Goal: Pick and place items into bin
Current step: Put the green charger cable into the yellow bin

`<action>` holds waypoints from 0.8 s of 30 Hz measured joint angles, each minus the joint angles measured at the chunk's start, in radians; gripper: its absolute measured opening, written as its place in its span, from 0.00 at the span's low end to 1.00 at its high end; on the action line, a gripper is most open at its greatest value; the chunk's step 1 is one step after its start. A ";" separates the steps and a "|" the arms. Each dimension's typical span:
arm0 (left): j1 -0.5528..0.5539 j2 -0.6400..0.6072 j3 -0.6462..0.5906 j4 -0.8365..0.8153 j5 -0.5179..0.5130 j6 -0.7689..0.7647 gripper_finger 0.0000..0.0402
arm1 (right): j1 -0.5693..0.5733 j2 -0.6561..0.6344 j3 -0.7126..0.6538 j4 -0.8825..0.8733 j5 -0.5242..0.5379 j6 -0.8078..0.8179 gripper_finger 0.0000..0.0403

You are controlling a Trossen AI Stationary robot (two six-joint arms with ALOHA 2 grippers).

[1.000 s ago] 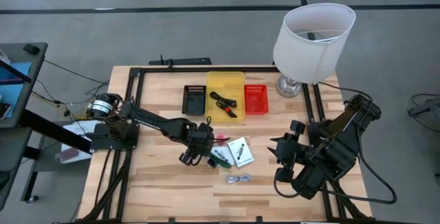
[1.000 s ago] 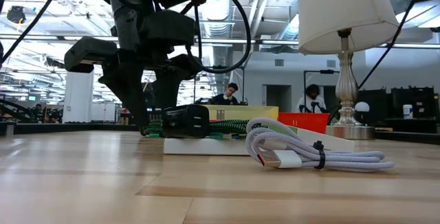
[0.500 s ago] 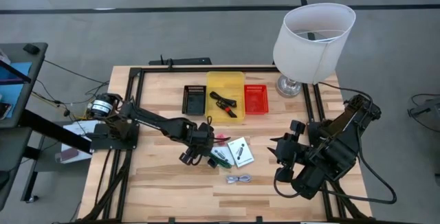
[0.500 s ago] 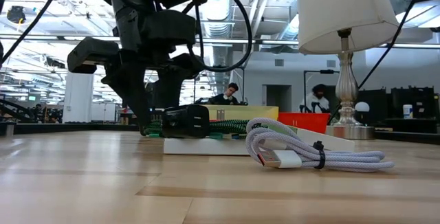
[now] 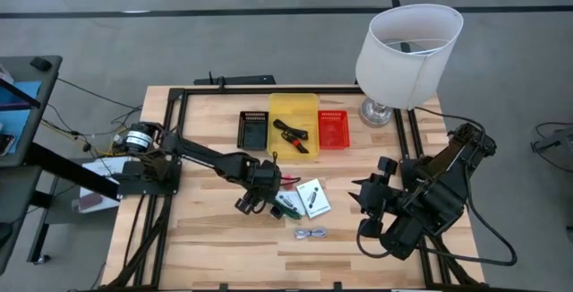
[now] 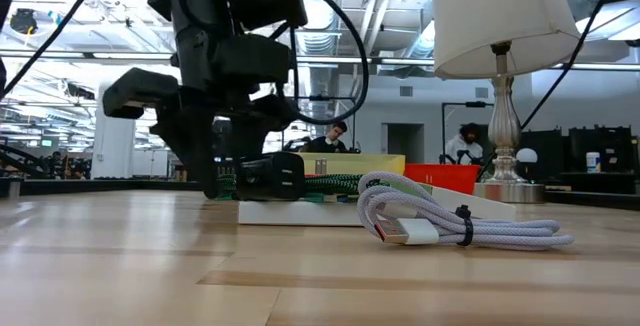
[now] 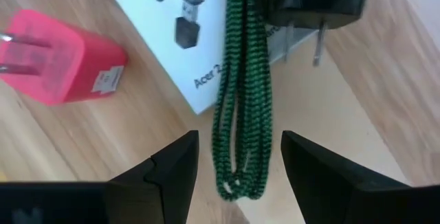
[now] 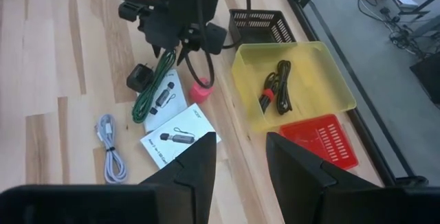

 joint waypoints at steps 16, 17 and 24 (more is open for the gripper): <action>0.002 0.000 0.000 0.009 0.001 0.009 0.14 | 0.000 0.000 0.000 0.000 0.001 -0.002 0.30; 0.002 0.000 0.000 0.009 0.001 0.009 0.12 | 0.000 0.000 0.000 0.000 0.001 -0.002 0.30; 0.002 0.000 0.000 0.011 -0.005 0.009 0.04 | 0.000 0.000 0.000 0.000 0.001 -0.002 0.30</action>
